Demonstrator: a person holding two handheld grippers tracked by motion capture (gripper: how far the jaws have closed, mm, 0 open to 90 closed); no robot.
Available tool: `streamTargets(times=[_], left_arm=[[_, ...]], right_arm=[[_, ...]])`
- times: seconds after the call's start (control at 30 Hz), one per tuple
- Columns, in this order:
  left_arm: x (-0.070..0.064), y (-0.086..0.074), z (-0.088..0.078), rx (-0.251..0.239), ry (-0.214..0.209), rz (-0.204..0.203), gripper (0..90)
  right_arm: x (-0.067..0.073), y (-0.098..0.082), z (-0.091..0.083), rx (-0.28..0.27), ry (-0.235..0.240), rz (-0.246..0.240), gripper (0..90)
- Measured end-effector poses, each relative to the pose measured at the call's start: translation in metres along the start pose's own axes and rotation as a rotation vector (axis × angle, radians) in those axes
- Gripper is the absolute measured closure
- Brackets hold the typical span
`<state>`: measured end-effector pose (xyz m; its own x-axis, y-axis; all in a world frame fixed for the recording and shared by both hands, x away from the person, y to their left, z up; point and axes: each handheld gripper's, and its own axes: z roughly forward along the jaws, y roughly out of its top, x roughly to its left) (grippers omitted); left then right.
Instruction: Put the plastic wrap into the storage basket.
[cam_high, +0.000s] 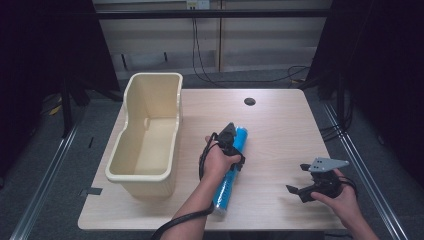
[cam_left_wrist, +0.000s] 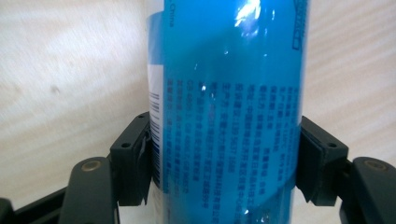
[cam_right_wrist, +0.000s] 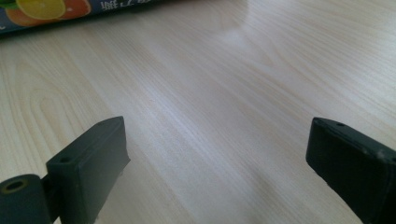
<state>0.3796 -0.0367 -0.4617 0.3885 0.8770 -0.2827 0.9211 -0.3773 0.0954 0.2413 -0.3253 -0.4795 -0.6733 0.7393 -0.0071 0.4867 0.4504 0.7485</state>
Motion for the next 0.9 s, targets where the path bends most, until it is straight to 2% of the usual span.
streamTargets(times=[0.03,0.07,0.13,0.2,0.3,0.4,0.43,0.63,0.7,0.9], left_arm=[[0.000,-0.001,-0.002,0.018,-0.006,-0.015,32.1],[0.000,-0.001,-0.003,0.014,-0.012,-0.006,32.2],[0.001,-0.002,-0.008,0.020,0.001,0.013,32.2],[0.002,-0.002,-0.014,0.027,-0.002,0.001,32.2],[0.005,-0.002,-0.022,0.018,-0.012,-0.024,32.2],[0.005,-0.002,-0.033,0.012,-0.008,-0.020,32.2],[0.005,-0.003,-0.035,-0.012,-0.011,-0.026,32.2],[0.007,-0.001,-0.054,-0.007,-0.022,-0.042,32.2],[0.007,0.000,-0.059,-0.012,-0.024,-0.031,32.2],[0.007,0.002,-0.073,-0.009,-0.021,-0.031,32.2]], right_arm=[[0.000,0.000,0.000,0.001,0.001,-0.004,5.5],[0.000,0.000,0.000,0.002,0.002,-0.006,5.5],[0.000,0.000,0.001,0.004,0.007,-0.001,5.5],[-0.001,0.000,0.002,0.005,0.007,-0.006,5.5],[0.000,0.000,0.001,0.004,0.003,-0.004,5.5],[0.000,0.000,0.001,0.003,0.001,-0.005,5.5],[0.000,0.000,0.001,0.002,0.005,-0.002,5.5],[0.001,0.000,0.001,0.003,0.006,-0.009,5.5],[0.001,0.000,0.001,0.004,0.006,-0.008,5.5],[0.000,0.000,0.001,-0.002,0.002,-0.006,5.5]])
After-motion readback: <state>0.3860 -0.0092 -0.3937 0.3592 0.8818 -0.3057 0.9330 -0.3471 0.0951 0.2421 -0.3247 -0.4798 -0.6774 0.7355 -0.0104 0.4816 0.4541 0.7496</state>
